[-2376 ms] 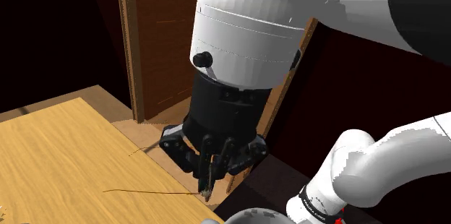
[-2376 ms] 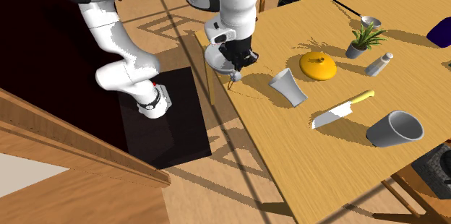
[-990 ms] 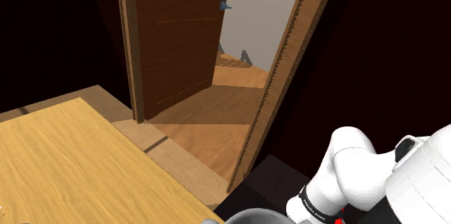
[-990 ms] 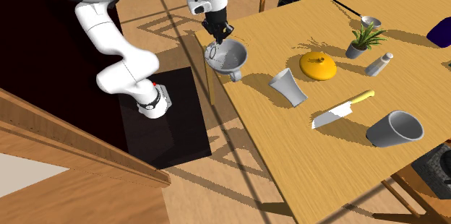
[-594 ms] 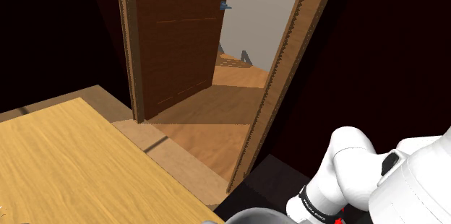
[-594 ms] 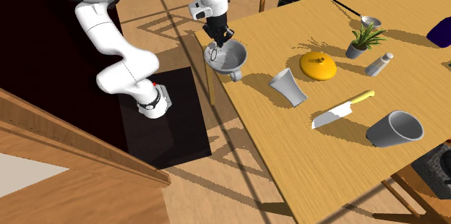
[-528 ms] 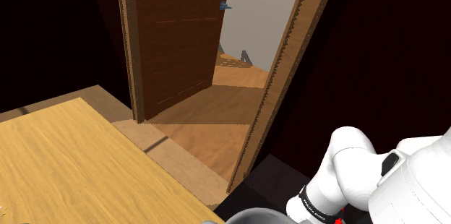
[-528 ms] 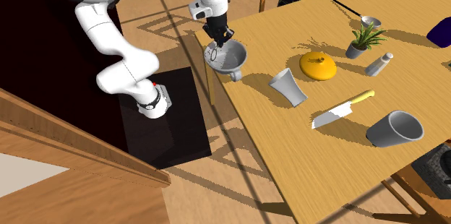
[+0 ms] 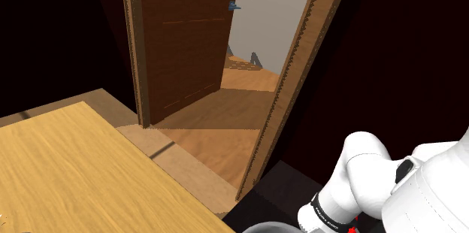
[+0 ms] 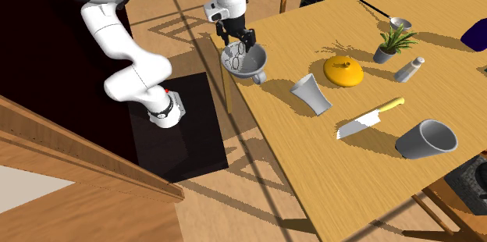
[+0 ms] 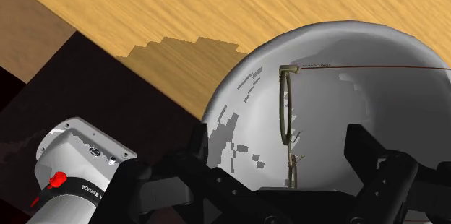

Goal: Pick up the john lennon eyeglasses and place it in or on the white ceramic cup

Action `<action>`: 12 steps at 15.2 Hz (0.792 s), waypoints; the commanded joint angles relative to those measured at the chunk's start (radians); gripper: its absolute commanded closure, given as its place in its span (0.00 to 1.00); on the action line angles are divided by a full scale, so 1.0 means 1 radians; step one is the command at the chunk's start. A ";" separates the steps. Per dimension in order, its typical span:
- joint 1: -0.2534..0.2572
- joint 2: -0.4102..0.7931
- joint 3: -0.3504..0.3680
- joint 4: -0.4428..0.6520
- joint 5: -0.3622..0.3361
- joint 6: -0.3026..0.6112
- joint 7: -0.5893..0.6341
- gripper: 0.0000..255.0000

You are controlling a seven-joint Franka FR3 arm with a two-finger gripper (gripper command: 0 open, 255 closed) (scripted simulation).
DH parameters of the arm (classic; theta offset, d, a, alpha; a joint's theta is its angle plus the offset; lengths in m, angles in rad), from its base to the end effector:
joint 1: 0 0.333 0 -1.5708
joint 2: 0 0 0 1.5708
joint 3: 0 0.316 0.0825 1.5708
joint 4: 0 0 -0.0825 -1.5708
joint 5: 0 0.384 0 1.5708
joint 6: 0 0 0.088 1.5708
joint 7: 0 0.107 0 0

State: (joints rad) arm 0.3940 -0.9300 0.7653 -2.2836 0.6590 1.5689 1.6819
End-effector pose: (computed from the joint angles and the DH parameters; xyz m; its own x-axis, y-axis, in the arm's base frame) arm 0.0103 0.3841 0.5532 0.7414 -0.6669 -0.0739 -0.6703 -0.7412 -0.0365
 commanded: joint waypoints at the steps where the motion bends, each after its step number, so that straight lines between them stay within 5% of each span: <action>1: 0.000 0.001 0.000 0.001 0.000 0.000 0.000 0.00; 5: -0.017 0.034 -0.056 0.126 -0.049 -0.100 0.018 0.00; 12: -0.017 0.034 -0.056 0.126 -0.049 -0.100 0.018 0.00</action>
State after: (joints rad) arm 0.3773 -0.8960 0.7099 -2.1583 0.6097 1.4690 1.7002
